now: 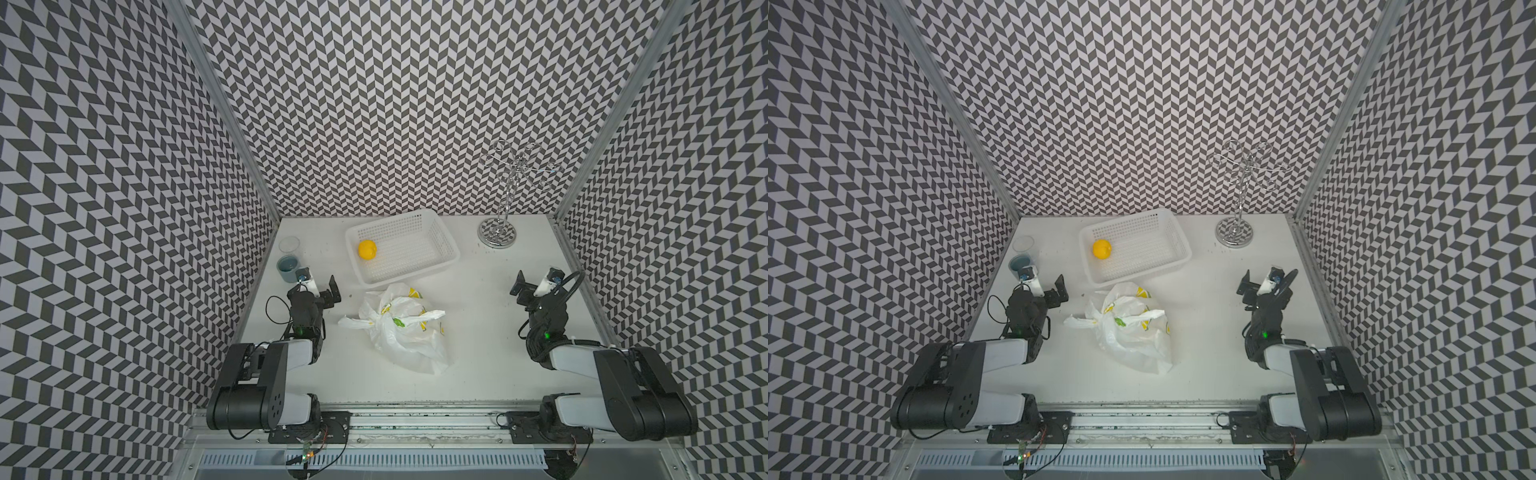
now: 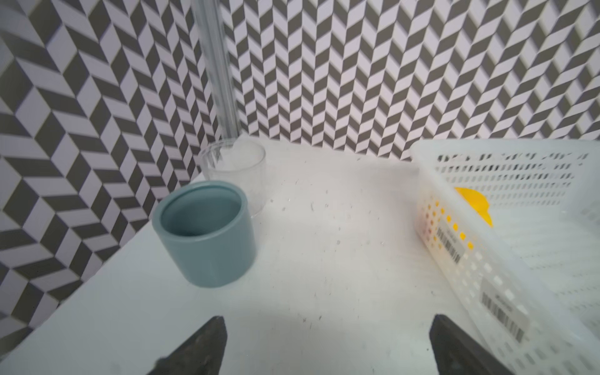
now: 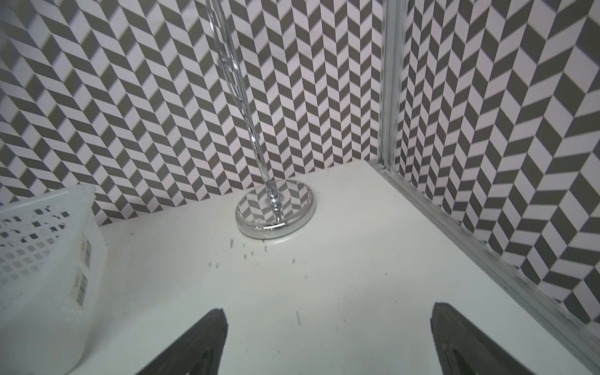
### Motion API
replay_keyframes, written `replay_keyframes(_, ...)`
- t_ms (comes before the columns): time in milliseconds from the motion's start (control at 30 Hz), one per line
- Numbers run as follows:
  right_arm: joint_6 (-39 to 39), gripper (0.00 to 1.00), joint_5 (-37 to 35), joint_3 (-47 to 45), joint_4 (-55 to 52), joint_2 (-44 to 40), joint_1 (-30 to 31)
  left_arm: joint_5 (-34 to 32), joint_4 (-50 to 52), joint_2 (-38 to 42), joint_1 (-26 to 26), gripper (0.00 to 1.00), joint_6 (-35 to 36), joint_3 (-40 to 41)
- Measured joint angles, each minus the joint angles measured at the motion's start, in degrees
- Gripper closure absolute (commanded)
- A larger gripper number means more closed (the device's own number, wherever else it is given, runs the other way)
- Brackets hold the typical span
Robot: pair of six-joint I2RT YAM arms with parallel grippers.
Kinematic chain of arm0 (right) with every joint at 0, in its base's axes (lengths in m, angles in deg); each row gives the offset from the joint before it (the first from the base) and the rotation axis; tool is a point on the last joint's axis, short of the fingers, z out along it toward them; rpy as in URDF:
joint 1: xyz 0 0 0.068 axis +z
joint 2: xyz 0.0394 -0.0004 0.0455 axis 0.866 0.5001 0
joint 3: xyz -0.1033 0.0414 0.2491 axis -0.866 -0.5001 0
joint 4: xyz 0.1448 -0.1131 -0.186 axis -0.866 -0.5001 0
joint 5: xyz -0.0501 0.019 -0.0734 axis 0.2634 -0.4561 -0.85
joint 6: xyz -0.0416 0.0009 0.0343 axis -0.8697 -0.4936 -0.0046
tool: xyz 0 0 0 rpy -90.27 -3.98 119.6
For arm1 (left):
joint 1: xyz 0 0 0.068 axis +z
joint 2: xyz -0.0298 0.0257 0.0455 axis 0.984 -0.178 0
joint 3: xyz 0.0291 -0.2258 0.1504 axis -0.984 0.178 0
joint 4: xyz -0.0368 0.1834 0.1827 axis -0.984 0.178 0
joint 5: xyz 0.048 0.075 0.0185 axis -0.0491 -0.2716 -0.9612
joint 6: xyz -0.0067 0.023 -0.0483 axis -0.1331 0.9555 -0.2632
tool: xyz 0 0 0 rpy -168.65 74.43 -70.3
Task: Place the peach into a plastic bag & tie a knot
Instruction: Reset both arms
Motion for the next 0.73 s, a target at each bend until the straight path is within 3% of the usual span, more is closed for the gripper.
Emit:
replay_keyframes(67,-1.51,0.00,1.40,-2.62,8.87,5.79,0.11,0.63,-7.52,-2.91,0.17,0.01,0.76,2.10)
replay_keyframes(133,-2.38,0.01,1.84,-3.32,8.31,9.18,0.52,0.92,-13.14,-8.20,0.28,0.01,1.62,2.47)
replay_keyframes(333,-2.38,0.00,1.64,-0.74,10.27,9.53,0.57,-0.07,-15.78,-8.50,0.13,0.01,2.10,2.10)
replay_keyframes(533,-2.38,0.01,1.62,0.92,8.81,9.33,0.50,-5.62,-18.08,-8.68,-4.57,0.01,4.33,1.51)
replay_keyframes(733,-2.43,0.01,1.64,-0.44,11.23,9.51,0.46,-8.24,-20.63,-8.72,-5.64,0.01,6.01,2.32)
